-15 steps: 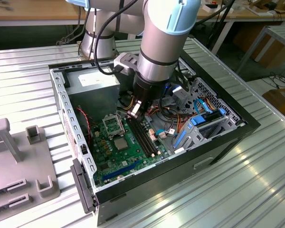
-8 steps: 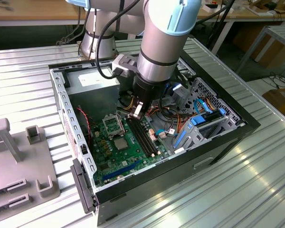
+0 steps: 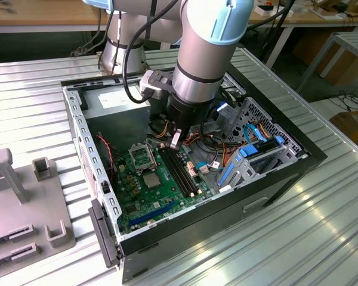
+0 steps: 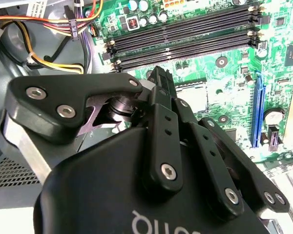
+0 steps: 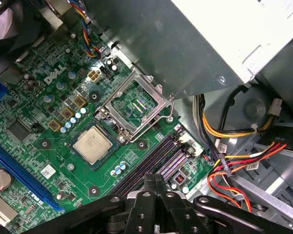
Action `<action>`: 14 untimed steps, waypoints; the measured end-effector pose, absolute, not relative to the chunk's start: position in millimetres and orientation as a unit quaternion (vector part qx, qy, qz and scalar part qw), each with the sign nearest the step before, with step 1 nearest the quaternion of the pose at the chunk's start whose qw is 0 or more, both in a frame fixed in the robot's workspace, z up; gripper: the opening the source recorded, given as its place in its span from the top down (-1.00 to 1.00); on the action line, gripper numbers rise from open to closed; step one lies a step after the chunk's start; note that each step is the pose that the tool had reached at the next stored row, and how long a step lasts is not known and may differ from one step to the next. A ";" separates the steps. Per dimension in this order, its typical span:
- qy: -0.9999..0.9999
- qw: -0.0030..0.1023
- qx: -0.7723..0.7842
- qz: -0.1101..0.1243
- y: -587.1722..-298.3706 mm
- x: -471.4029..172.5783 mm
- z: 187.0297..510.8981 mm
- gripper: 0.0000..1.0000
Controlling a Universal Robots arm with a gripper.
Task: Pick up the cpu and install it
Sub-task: 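Close the cpu cover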
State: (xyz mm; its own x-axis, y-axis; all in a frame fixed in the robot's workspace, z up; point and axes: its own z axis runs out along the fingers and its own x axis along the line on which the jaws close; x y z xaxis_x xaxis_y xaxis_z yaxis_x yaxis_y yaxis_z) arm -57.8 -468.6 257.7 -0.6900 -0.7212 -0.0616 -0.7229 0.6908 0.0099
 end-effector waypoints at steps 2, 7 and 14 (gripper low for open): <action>0.919 0.026 -0.393 0.017 -468.6 -57.8 257.6 0.79; 0.919 0.026 -0.393 0.017 -468.6 -57.8 257.6 0.79; 0.916 0.026 -0.400 0.017 -467.4 -57.7 257.6 0.79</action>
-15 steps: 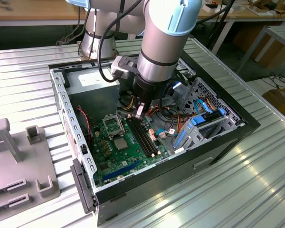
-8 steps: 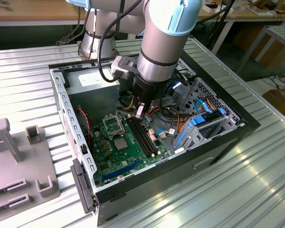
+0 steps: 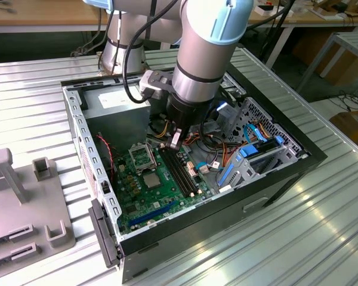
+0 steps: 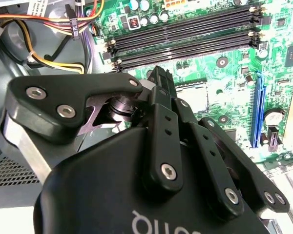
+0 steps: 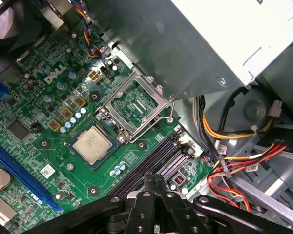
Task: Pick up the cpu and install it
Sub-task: 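Close the cpu cover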
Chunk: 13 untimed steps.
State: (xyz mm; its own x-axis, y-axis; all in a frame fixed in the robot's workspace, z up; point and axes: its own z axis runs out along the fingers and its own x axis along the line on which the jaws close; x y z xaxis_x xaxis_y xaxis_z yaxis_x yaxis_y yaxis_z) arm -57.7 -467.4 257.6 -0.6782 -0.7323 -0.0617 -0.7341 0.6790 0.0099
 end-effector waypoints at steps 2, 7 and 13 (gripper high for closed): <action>0.914 0.026 -0.406 0.017 -466.9 -57.7 257.7 0.79; 0.901 0.026 -0.432 0.018 -465.5 -57.6 257.6 0.79; 0.897 0.028 -0.440 0.022 -445.2 -54.7 256.4 0.79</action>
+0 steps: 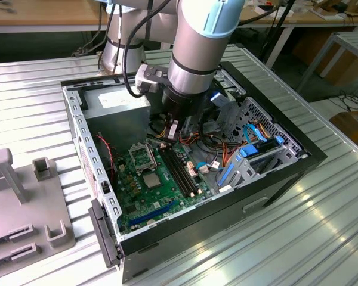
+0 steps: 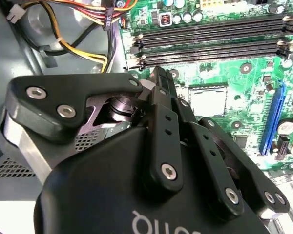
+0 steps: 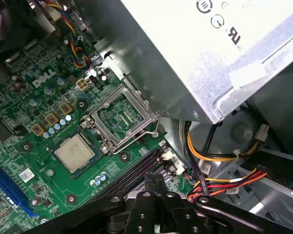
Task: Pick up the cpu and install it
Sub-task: 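Close the cpu cover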
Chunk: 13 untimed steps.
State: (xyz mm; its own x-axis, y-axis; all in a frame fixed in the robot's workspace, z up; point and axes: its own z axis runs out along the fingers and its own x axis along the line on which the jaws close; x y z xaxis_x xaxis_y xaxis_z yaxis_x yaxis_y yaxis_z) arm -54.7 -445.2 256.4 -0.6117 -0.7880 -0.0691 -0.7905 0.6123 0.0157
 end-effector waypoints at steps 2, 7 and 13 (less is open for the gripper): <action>0.896 0.040 -0.439 0.048 -445.2 -57.7 248.0 0.79; 0.896 0.044 -0.438 0.056 -445.2 -58.9 239.4 0.79; 0.896 0.045 -0.438 0.058 -445.2 -59.2 238.0 0.79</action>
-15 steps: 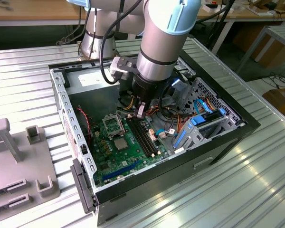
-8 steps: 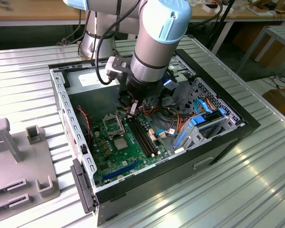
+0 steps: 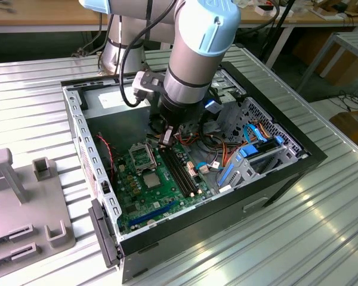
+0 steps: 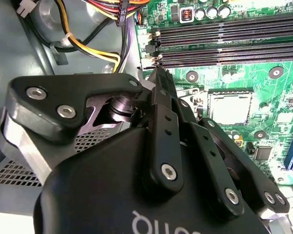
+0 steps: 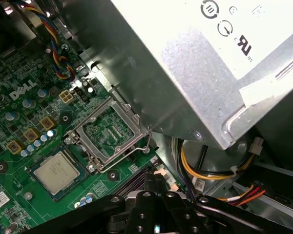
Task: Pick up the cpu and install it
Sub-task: 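Close the cpu cover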
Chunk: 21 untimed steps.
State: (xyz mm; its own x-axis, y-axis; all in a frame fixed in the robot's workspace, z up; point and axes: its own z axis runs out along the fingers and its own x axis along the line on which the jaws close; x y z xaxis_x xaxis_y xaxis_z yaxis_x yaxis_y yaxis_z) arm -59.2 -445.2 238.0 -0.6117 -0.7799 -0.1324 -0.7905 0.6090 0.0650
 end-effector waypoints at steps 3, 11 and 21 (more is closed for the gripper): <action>0.896 0.046 -0.438 0.059 -445.2 -59.2 237.5 0.79; 0.896 0.046 -0.438 0.061 -445.2 -59.4 236.6 0.79; 0.895 0.048 -0.438 0.064 -445.2 -59.7 235.0 0.79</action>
